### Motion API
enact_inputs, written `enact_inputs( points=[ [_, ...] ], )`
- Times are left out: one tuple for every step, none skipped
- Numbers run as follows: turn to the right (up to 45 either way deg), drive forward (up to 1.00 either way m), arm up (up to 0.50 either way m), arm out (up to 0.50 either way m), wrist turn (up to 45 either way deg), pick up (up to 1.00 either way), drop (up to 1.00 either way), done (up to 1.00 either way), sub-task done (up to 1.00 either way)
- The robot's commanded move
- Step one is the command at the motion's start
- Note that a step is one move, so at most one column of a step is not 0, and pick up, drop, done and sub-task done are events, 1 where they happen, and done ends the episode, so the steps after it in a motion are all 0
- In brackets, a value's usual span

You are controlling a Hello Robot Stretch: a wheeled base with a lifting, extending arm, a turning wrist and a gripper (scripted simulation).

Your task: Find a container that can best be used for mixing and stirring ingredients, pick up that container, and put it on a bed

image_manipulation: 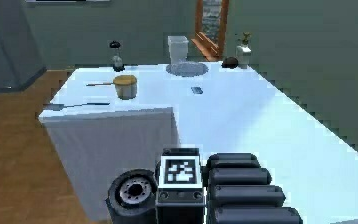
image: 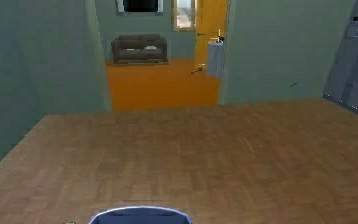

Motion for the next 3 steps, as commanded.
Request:
enact_inputs(
  points=[
    [0.0,1.0,0.0,0.0,0.0,0.0,0.0,0.0,0.0],
    [0.0,1.0,0.0,0.0,0.0,0.0,0.0,0.0,0.0],
    [0.0,1.0,0.0,0.0,0.0,0.0,0.0,0.0,0.0]
  ],
)
